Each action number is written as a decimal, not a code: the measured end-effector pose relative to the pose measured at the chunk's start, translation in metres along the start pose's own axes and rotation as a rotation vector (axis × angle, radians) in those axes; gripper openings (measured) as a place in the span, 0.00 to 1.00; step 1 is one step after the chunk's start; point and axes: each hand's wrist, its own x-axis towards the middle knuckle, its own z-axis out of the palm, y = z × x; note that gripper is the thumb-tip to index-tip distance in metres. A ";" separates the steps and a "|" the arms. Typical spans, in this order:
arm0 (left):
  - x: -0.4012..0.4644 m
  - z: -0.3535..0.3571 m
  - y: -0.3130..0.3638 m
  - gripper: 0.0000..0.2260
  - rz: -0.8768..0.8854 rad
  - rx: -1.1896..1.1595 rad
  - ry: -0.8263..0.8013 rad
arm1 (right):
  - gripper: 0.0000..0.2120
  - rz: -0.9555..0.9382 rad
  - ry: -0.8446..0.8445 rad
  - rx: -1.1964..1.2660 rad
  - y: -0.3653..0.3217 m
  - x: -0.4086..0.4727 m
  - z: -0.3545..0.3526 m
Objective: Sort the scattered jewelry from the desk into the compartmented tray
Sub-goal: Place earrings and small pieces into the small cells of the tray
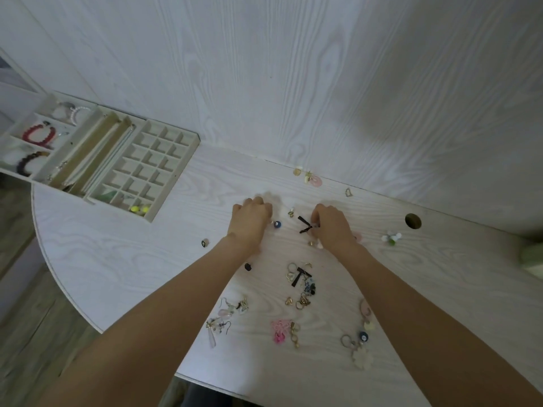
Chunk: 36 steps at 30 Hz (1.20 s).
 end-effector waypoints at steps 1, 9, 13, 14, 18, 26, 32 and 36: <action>0.003 -0.002 -0.001 0.21 -0.034 -0.068 -0.008 | 0.08 -0.001 -0.022 -0.018 -0.001 0.002 -0.002; 0.021 -0.017 -0.002 0.08 -0.175 -0.273 -0.260 | 0.03 0.005 0.045 0.119 0.000 -0.008 -0.004; 0.006 -0.016 -0.002 0.09 -0.154 -0.413 -0.270 | 0.05 0.014 0.157 0.533 -0.005 -0.019 -0.014; 0.002 -0.015 -0.005 0.05 -0.160 -0.531 -0.245 | 0.06 0.039 0.140 0.656 -0.007 -0.021 -0.017; -0.018 -0.023 -0.011 0.06 -0.165 -1.066 -0.150 | 0.07 0.175 -0.016 1.016 -0.016 -0.024 -0.016; -0.045 -0.064 -0.024 0.08 -0.169 -1.335 -0.013 | 0.05 0.206 -0.283 1.479 -0.056 -0.032 -0.024; -0.063 -0.086 -0.047 0.07 -0.141 -1.172 0.117 | 0.17 0.001 -0.399 1.118 -0.103 -0.023 -0.034; -0.073 -0.096 -0.069 0.05 -0.140 -1.065 0.183 | 0.11 -0.117 -0.430 1.023 -0.133 -0.018 -0.032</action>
